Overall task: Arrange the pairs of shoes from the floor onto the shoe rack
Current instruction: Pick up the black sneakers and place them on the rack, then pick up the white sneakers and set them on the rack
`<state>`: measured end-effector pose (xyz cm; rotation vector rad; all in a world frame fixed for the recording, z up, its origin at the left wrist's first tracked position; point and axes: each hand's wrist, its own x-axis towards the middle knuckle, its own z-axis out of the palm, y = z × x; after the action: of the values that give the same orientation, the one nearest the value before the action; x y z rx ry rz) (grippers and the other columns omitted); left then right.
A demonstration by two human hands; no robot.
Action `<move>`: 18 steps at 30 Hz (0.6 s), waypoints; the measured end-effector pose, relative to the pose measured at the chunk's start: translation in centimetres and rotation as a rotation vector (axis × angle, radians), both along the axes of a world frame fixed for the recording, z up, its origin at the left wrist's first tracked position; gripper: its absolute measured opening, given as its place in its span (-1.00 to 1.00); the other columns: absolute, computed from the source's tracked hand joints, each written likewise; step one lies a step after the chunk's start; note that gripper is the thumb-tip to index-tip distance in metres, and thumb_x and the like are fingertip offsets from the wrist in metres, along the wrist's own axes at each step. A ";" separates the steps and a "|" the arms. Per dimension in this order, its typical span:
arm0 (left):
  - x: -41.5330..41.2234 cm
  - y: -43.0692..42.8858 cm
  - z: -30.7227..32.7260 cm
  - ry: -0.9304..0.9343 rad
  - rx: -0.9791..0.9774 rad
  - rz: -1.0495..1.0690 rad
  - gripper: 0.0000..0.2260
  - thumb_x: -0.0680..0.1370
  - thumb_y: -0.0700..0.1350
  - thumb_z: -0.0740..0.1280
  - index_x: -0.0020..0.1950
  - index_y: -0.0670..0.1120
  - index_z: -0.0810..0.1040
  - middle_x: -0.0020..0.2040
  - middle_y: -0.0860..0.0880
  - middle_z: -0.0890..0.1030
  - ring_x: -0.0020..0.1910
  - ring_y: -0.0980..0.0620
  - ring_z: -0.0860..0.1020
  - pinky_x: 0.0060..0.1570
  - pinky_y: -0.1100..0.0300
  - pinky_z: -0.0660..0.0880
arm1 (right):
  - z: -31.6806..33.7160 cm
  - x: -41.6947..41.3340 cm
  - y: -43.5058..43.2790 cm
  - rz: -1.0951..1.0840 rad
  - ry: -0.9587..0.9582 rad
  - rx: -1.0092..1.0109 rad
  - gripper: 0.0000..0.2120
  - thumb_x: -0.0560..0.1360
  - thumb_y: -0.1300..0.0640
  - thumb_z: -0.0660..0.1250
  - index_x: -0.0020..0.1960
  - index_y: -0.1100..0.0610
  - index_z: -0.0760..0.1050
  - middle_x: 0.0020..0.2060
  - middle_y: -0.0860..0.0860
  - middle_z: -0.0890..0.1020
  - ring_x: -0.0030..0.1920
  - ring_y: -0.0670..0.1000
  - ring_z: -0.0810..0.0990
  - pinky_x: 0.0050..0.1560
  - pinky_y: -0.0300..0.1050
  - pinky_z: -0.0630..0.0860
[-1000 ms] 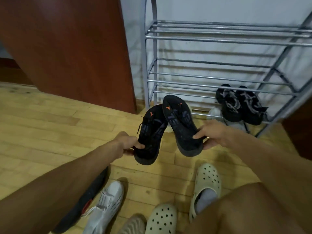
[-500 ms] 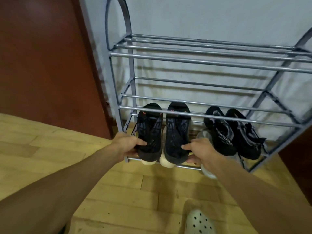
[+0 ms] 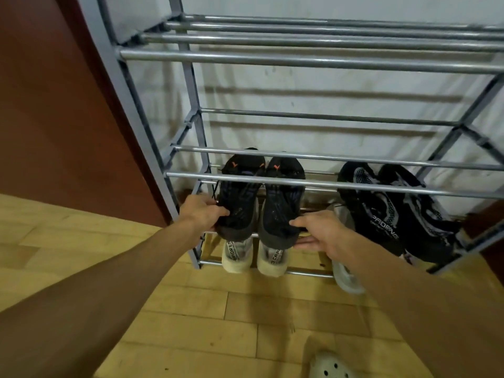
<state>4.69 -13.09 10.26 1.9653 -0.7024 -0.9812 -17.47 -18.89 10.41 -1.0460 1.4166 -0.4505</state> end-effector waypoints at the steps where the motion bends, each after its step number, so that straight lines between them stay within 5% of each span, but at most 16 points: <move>1: 0.0 0.1 -0.1 -0.007 0.006 -0.014 -0.88 0.46 -0.23 0.43 -0.04 -0.09 0.59 0.05 -0.15 0.63 0.02 -0.11 0.61 -0.09 0.09 0.59 | 0.0 0.1 0.1 0.005 0.009 0.010 -0.84 0.49 0.25 0.39 0.07 0.21 0.53 -0.14 0.14 0.66 -0.23 0.12 0.69 -0.30 -0.04 0.66; 7: -1.0 1.9 1.5 0.017 -0.049 -0.084 -0.68 0.51 -0.08 0.39 0.20 -0.19 0.53 0.06 -0.08 0.61 -0.14 0.07 0.55 -0.24 0.26 0.47 | 1.1 0.2 1.5 0.014 0.023 -0.027 -0.69 0.53 0.12 0.37 0.23 0.22 0.51 -0.17 0.07 0.60 -0.21 0.08 0.62 -0.31 -0.04 0.62; 13: -1.9 7.4 4.7 -0.198 0.015 -0.250 -0.37 0.46 -0.04 0.44 0.45 -0.14 0.29 0.41 -0.14 0.40 0.34 -0.12 0.41 0.31 0.00 0.40 | 3.5 -1.1 6.0 -0.060 0.107 -0.083 -0.89 0.51 0.18 0.38 -0.10 0.17 0.46 -0.13 0.05 0.55 -0.12 0.06 0.54 0.02 0.12 0.63; 16: -2.9 11.8 5.7 -0.189 -0.004 -0.339 -0.26 0.46 -0.04 0.45 0.53 -0.07 0.14 0.31 -0.05 0.44 0.22 -0.05 0.48 0.04 0.25 0.50 | 5.5 -0.4 9.5 0.095 0.207 -0.108 -0.91 0.49 0.24 0.39 -0.04 0.21 0.50 -0.10 0.09 0.55 -0.01 0.13 0.56 0.06 0.13 0.62; 18: -2.8 15.0 6.0 -0.179 -0.019 -0.340 -0.45 0.47 -0.05 0.44 0.41 -0.03 0.34 0.05 0.08 0.51 -0.01 0.04 0.51 -0.25 0.34 0.48 | 7.1 0.9 11.9 0.195 0.238 -0.151 -0.83 0.49 0.24 0.39 0.05 0.28 0.54 -0.04 0.14 0.54 -0.03 0.13 0.56 -0.03 0.06 0.63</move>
<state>1.93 1.90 16.27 1.9710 -1.1712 -0.9970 -16.53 -6.96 17.47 -1.3825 1.4875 -0.3006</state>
